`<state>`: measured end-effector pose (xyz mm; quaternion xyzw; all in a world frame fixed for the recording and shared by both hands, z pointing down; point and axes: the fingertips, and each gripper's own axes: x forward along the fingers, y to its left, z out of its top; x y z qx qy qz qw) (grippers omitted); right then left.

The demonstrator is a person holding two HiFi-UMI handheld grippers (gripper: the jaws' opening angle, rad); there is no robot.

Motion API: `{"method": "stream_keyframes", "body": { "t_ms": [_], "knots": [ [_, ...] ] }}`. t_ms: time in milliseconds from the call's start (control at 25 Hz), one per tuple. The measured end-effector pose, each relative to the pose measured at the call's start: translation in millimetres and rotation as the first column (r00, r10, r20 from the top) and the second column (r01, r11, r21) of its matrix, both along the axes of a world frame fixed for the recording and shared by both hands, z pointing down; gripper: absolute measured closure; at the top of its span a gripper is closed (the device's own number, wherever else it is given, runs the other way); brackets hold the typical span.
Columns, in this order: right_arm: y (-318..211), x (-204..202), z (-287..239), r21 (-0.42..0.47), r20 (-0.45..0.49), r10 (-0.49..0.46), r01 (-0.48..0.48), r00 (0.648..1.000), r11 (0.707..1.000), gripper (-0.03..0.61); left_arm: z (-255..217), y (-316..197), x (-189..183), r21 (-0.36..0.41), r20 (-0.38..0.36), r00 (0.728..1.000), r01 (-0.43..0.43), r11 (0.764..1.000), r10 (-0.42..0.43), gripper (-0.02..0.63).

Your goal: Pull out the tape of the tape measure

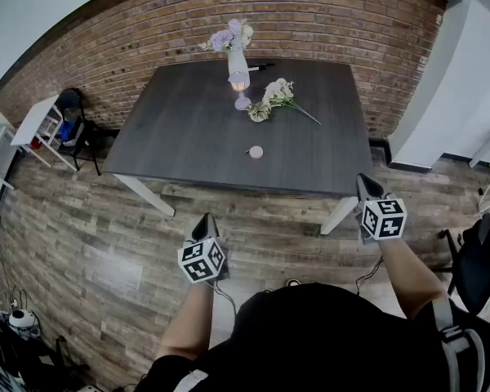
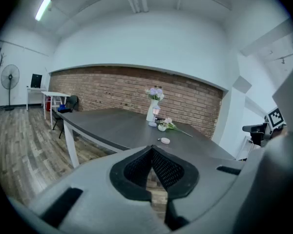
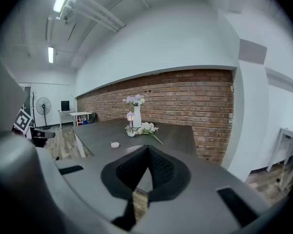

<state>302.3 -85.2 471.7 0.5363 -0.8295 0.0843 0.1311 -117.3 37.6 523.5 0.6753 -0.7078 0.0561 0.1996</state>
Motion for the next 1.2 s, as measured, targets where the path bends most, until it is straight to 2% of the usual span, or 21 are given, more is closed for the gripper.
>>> {"method": "stream_keyframes", "body": {
  "t_ms": [560, 760, 1000, 1200],
  "knots": [
    [6, -26, -18, 0.045, -0.005, -0.012, 0.012, 1.0, 0.999, 0.583, -35, -15, -4, 0.063, 0.04, 0.997, -0.069, 0.996, 0.066, 0.604],
    [11, -52, -31, 0.094, -0.031, -0.066, 0.069, 0.997, 0.993, 0.583, -61, -21, -4, 0.102, 0.06, 0.993, -0.109, 0.989, 0.103, 0.604],
    [19, -84, -19, 0.082, -0.016, -0.119, 0.12, 0.993, 0.989, 0.583, -68, -10, -7, 0.138, 0.075, 0.99, -0.131, 0.982, 0.121, 0.604],
    [19, -107, 5, 0.039, -0.008, -0.147, 0.147, 0.989, 0.988, 0.581, -53, -9, -10, 0.116, 0.075, 0.989, -0.136, 0.984, 0.128, 0.604]
  ]
}}
